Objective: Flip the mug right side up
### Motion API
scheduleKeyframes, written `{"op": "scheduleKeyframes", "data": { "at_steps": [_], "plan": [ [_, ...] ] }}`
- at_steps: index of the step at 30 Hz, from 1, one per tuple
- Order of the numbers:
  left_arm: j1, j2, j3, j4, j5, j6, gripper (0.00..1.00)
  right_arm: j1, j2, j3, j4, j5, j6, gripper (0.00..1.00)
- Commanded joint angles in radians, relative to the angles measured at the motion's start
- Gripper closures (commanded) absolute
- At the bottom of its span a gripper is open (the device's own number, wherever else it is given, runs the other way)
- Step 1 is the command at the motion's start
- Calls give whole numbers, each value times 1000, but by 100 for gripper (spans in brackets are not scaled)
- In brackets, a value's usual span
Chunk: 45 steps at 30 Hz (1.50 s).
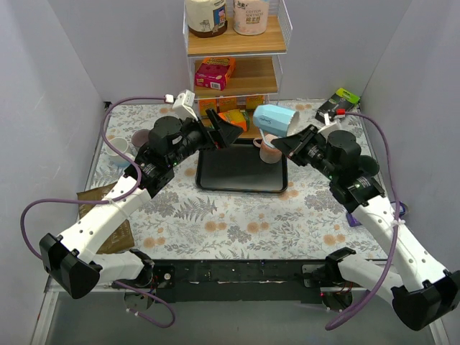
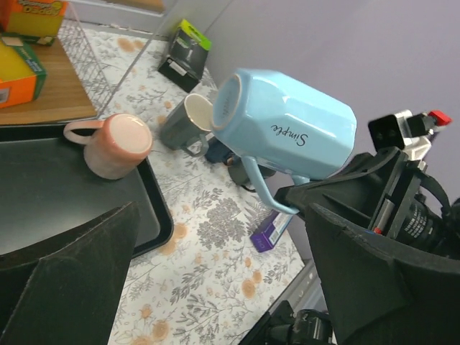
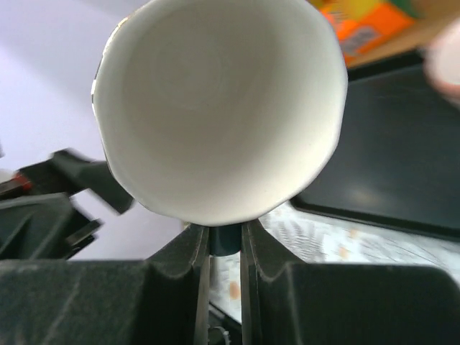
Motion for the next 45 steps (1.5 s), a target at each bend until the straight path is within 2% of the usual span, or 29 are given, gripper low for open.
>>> {"op": "scheduleKeyframes", "data": {
  "at_steps": [1, 2, 6, 9, 16, 20, 26, 34, 45],
  "plan": [
    [3, -17, 0, -64, -90, 42, 2, -81, -95, 109, -271, 189, -105, 99],
    [3, -14, 1, -69, -92, 48, 2, -110, -102, 121, -372, 205, -122, 99],
    [3, 18, 23, -89, -94, 64, 2, -154, -107, 155, -591, 341, -226, 99],
    [3, 38, 30, -96, -89, 70, 2, -170, -101, 140, -652, 404, -283, 99],
    [1, 72, 41, -121, -74, 76, 2, -172, -87, 65, -612, 472, -452, 99],
    [3, 74, 36, -135, -80, 78, 2, -172, -50, 25, -595, 450, -561, 99],
    [4, 74, 30, -139, -94, 82, 2, -172, 2, -82, -525, 525, -595, 99],
    [9, 83, 33, -167, -132, 93, 2, -140, 114, -157, -326, 591, -734, 99],
    [15, 97, 43, -197, -170, 91, 2, -94, 280, -127, -335, 663, -768, 99]
  ]
}}
